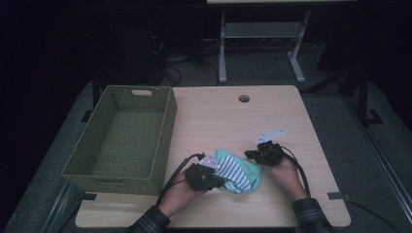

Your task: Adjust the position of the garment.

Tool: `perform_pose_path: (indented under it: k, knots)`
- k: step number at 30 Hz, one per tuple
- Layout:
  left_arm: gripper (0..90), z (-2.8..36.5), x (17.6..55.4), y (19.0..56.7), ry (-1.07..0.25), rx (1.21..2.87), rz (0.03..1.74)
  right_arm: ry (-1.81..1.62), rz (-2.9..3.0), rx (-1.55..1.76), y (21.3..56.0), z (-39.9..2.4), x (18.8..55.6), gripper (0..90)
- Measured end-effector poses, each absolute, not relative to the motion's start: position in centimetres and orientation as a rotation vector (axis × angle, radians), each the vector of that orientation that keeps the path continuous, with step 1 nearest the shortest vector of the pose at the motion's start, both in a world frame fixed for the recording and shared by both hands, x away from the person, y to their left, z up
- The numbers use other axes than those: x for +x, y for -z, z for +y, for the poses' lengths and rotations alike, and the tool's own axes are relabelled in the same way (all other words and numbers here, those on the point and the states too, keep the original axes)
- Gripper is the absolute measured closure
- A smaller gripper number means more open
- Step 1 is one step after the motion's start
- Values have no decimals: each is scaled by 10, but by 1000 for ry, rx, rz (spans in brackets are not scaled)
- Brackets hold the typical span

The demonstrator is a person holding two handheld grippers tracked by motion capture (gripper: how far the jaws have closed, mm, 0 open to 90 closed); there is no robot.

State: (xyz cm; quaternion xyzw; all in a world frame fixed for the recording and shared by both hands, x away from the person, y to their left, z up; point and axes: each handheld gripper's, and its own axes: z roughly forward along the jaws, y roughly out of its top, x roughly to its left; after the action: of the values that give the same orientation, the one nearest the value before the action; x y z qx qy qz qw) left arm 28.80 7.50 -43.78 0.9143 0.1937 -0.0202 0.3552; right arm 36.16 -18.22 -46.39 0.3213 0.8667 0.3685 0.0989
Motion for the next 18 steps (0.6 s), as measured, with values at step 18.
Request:
perform_pose_path:
  k: [18]
  knots:
    - [896,72,297,451,41,2414,520,-1053,2611,938,469,-184,354,900]
